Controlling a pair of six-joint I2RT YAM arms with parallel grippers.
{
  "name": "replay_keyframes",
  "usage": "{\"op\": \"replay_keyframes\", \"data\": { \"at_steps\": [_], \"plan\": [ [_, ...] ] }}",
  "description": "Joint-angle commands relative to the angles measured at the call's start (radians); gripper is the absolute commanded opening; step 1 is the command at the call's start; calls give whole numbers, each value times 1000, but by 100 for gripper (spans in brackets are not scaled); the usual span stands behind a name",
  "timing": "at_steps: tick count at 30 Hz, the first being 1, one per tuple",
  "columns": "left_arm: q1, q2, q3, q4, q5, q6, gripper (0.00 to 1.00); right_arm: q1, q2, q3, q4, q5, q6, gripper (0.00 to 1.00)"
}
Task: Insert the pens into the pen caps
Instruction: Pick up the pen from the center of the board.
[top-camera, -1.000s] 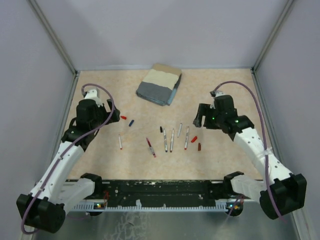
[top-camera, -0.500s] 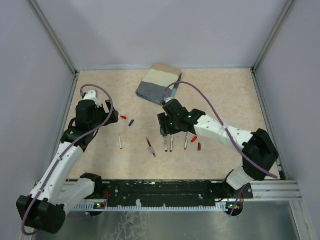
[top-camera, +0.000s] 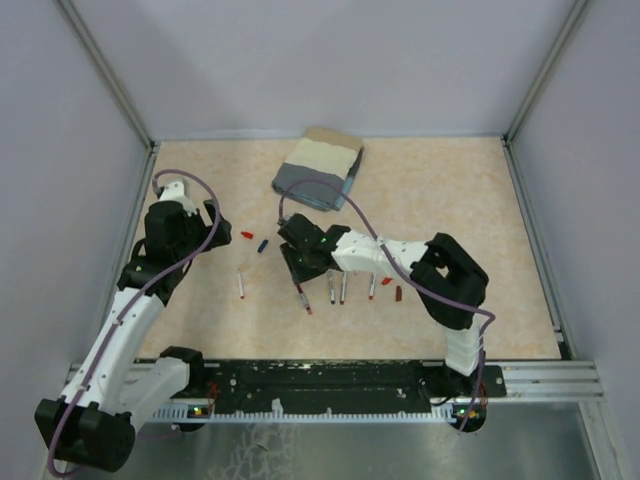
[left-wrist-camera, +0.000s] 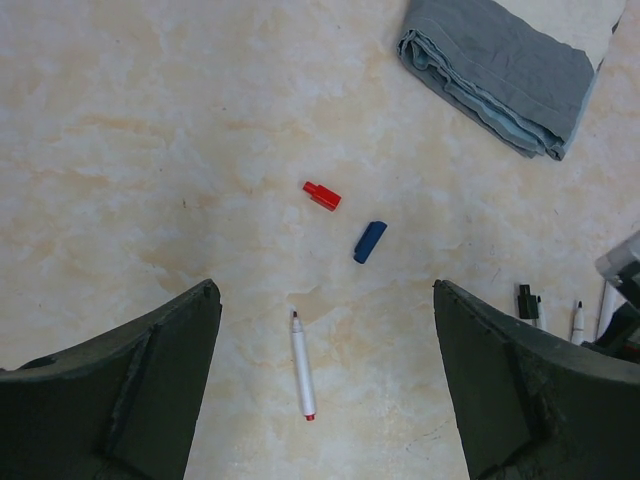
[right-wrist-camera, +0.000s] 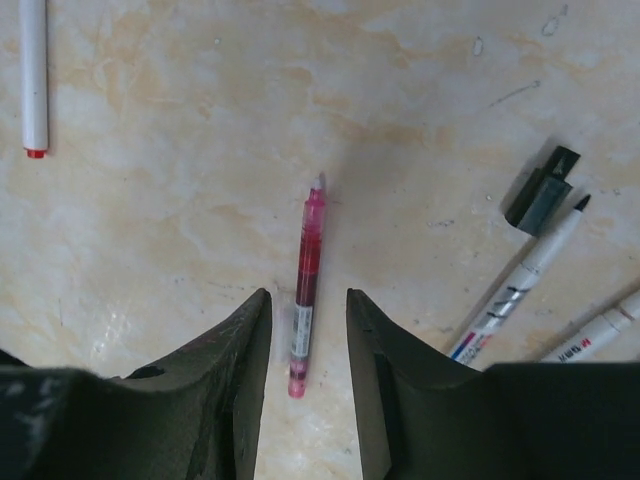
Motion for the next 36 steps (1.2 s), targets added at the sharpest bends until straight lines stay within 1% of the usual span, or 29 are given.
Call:
{"op": "replay_keyframes", "data": {
  "at_steps": [1, 9, 15, 25, 31, 36],
  "plan": [
    [12, -13, -8, 20, 26, 4, 91, 26, 67, 96, 19, 28, 8, 36],
    [13, -18, -10, 21, 30, 3, 91, 36, 123, 130, -23, 81, -8, 35],
    [15, -17, -11, 21, 34, 3, 92, 39, 150, 131, -43, 93, -12, 35],
    [19, -19, -12, 23, 36, 4, 92, 56, 197, 142, -64, 88, -18, 28],
    [21, -21, -13, 25, 42, 3, 92, 58, 190, 124, -74, 127, -1, 13],
    [26, -24, -15, 35, 83, 11, 94, 59, 133, 103, -68, 182, 7, 6]
  ]
}}
